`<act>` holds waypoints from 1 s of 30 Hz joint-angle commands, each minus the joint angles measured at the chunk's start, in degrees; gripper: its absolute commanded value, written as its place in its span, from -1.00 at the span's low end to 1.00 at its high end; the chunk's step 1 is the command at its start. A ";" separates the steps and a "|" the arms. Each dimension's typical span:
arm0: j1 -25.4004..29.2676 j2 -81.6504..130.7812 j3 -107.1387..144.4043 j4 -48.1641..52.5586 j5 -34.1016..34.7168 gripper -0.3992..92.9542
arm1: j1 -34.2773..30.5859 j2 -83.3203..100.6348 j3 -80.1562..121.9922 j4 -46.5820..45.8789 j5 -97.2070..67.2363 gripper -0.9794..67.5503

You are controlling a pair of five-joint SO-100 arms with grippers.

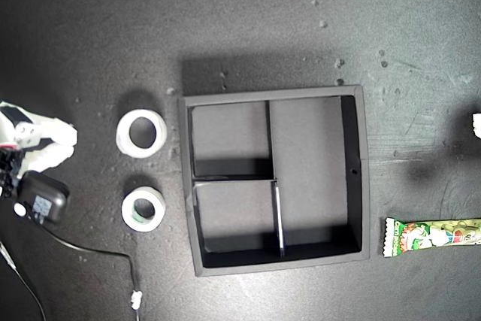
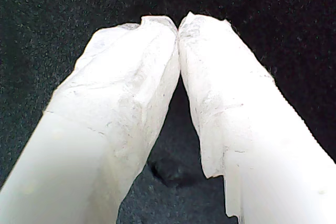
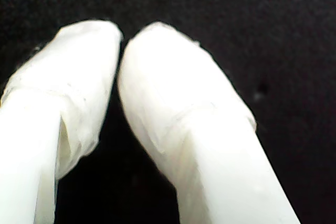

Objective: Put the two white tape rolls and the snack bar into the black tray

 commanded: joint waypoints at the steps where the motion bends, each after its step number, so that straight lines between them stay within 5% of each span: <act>1: 2.72 2.72 3.25 2.20 -2.72 -0.99 | -0.44 -0.26 0.70 0.70 0.70 -0.97; 18: 2.72 2.64 3.25 2.02 -3.43 -0.97 | 0.09 -0.26 0.70 0.70 1.85 -0.97; 25: 4.39 2.64 3.25 -2.99 -8.70 -0.99 | 0.26 -0.26 0.70 0.70 24.17 -0.97; 30: 3.60 2.55 3.16 -15.73 6.06 -0.99 | 0.62 -0.26 0.70 -2.81 27.86 -0.98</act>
